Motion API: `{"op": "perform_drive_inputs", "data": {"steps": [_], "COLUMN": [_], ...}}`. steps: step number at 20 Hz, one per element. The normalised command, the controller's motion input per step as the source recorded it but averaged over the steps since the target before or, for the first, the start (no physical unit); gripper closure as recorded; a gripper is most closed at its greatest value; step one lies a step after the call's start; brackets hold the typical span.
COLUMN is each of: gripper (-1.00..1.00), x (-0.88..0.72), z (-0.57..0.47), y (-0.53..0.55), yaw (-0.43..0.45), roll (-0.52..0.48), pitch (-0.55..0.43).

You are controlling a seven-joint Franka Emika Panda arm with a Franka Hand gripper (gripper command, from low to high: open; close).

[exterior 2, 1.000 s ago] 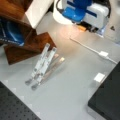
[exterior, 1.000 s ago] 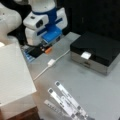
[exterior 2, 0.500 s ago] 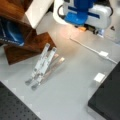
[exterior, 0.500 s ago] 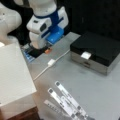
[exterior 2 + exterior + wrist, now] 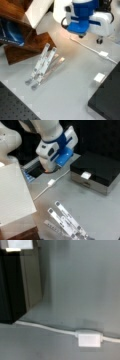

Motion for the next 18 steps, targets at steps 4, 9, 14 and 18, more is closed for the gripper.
{"op": "perform_drive_inputs", "data": {"steps": [4,9,14,18], "gripper": [-1.0,-1.0,-1.0,-1.0], "x": [0.37,0.3,0.28,0.21], "z": [-0.07,-0.12,-0.18,-0.21], "y": [0.24,0.16,0.09,-0.02], "yaw": [-0.044,-0.057,0.046,0.134], "roll": [0.277,0.448,0.405,0.307], "pitch": [0.069,0.045,0.039,-0.043]}}
